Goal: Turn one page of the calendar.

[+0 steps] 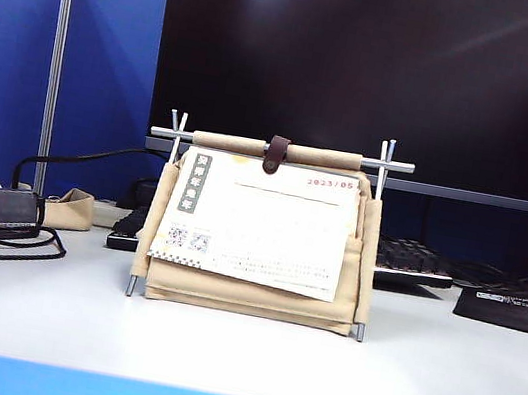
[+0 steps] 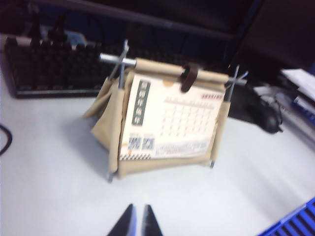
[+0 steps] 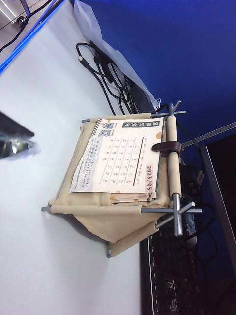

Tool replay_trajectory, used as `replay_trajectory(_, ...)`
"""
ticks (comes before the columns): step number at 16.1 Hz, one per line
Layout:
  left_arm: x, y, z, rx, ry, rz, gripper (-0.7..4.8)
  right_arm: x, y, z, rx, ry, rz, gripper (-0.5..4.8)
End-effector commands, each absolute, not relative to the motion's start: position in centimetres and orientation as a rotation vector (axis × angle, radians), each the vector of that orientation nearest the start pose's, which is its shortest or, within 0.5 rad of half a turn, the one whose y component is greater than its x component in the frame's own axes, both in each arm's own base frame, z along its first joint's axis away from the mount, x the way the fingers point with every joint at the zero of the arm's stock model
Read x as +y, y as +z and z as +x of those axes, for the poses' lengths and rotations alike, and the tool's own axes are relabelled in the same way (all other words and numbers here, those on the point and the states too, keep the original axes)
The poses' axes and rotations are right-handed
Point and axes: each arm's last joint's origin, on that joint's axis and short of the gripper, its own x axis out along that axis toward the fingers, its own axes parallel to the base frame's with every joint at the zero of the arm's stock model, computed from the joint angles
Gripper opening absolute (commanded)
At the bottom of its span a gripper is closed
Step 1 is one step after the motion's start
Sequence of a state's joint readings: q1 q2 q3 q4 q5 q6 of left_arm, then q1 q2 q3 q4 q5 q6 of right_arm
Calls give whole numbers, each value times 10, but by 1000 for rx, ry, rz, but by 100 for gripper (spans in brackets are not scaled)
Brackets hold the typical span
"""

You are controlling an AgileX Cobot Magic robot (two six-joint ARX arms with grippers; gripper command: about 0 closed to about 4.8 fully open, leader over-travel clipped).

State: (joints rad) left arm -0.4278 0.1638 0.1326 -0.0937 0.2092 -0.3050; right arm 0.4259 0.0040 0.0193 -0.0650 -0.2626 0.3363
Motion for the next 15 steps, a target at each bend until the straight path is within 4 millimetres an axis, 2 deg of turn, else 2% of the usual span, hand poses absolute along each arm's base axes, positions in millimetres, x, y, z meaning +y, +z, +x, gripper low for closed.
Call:
replay_trajectory(1,-47,183,89,272,-609,-264,35,46,169,84,125,671,325,-5)
replay_trajectory(7,-48,186,88,267,-643,-245,34,46,173,84,66,662,288,-5)
replay_trajectory(12,-48,212,85,216,-698,-266,25,45,194,86,-24,622,374,0)
replay_trajectory(15,-50,211,90,262,-689,-260,26,49,208,93,-41,658,332,0)
